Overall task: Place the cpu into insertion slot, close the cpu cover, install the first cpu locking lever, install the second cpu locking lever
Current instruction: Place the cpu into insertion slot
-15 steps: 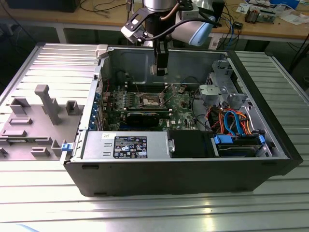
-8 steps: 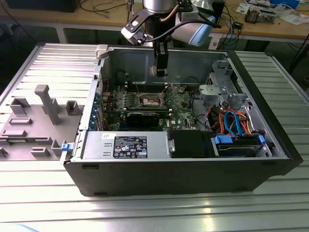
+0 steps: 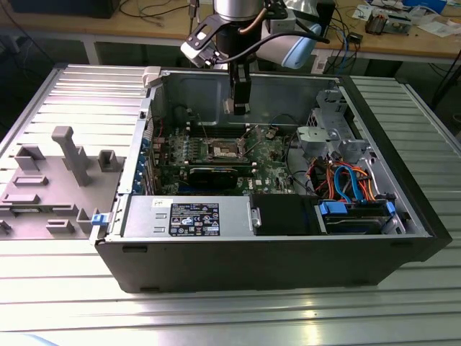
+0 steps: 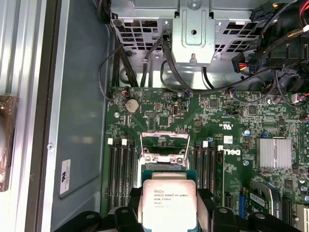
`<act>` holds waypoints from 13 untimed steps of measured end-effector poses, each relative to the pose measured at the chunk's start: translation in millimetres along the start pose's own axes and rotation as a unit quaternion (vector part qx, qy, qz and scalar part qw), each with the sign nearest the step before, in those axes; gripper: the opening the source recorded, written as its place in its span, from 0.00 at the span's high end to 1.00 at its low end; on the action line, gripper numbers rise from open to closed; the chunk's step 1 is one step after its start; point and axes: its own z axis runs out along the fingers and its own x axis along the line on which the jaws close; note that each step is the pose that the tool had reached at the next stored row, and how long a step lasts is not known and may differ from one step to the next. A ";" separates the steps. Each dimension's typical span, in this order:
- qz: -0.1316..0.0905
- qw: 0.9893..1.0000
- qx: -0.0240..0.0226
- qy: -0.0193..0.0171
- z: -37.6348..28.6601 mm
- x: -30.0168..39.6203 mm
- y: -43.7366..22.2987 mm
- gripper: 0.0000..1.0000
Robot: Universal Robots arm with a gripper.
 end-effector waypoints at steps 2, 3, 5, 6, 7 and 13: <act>0.000 1.000 0.000 0.000 0.3 0.0 0.0 0.47; 0.000 1.000 0.000 0.000 0.5 0.0 0.0 0.47; 0.000 1.000 0.000 0.000 1.2 0.0 -0.1 0.47; 0.000 1.000 0.000 0.000 1.4 0.0 -0.1 0.47; 0.000 1.000 0.000 0.000 1.5 0.0 -0.1 0.47; 0.000 1.000 0.000 0.000 2.8 0.0 -0.2 0.47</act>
